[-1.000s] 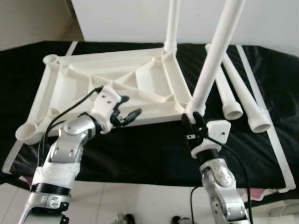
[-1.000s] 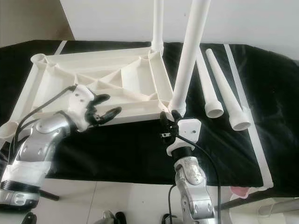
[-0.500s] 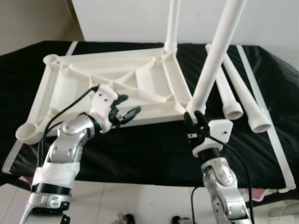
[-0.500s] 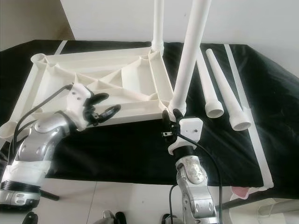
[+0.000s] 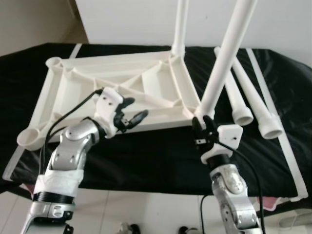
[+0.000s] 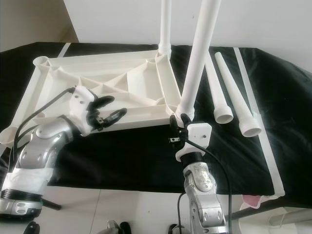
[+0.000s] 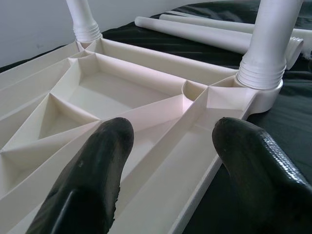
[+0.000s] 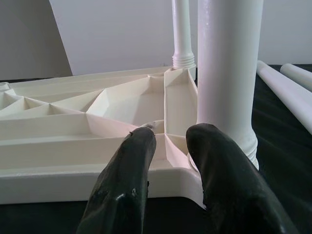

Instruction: Building children table

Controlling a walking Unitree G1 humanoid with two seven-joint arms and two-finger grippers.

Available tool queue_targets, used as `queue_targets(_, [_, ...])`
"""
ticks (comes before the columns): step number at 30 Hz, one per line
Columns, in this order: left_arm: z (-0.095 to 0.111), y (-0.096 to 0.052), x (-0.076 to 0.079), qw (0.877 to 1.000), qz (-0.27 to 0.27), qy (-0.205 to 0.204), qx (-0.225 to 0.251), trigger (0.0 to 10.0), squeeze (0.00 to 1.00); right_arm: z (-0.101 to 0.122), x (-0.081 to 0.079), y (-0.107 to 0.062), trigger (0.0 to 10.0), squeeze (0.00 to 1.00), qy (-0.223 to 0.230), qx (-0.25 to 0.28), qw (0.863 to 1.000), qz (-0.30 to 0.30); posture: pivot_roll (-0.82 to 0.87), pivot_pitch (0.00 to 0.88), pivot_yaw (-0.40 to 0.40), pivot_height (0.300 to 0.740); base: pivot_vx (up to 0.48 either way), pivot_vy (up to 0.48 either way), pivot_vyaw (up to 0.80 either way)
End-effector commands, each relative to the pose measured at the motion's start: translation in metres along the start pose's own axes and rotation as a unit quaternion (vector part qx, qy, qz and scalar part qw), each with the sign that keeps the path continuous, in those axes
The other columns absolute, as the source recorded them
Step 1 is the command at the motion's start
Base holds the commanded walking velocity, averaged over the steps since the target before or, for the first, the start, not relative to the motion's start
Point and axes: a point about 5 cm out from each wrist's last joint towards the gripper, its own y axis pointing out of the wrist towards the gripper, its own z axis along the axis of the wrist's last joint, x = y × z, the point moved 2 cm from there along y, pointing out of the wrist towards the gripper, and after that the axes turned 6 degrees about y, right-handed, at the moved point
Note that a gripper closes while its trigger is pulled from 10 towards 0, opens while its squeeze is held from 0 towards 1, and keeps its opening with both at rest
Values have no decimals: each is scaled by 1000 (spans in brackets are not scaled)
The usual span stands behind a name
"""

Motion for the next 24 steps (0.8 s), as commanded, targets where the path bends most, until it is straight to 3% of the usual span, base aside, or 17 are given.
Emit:
queue_targets(1, [0, -3, 0, 1000, 12, 9, 0, 0, 0, -2, 0, 0, 10000, 0, -3, -1, 1000, 1, -80, 133, 26, 740, 0, 0, 0])
queue_targets(5, [0, -3, -1, 1000, 15, 10, -3, 0, 0, -2, 0, 0, 10000, 0, -3, -1, 1000, 2, -78, 134, 25, 740, 0, 0, 0])
queue_targets(6, [-1, -3, -2, 1000, 20, 11, -6, 10000, 0, -2, 0, 0, 10000, 0, -3, -1, 1000, 2, -78, 136, 27, 740, 0, 0, 0])
queue_targets(10, [-3, -3, -6, 999, 34, 2, -12, 10000, 0, -2, 2, 1, 10000, 0, -4, 0, 1000, 0, -77, 139, 27, 740, 0, 0, 0])
queue_targets(11, [-3, -3, -6, 999, 35, -7, -11, 10000, 1000, -2, 2, 1, 10000, 0, -5, 0, 1000, -1, -79, 143, 28, 740, 0, 0, 0])
queue_targets(24, [-3, -3, -9, 999, 41, -7, -10, 10000, 1000, -1, 4, 2, 10000, 0, -6, 2, 1000, -7, -77, 150, 33, 740, 0, 0, 0])
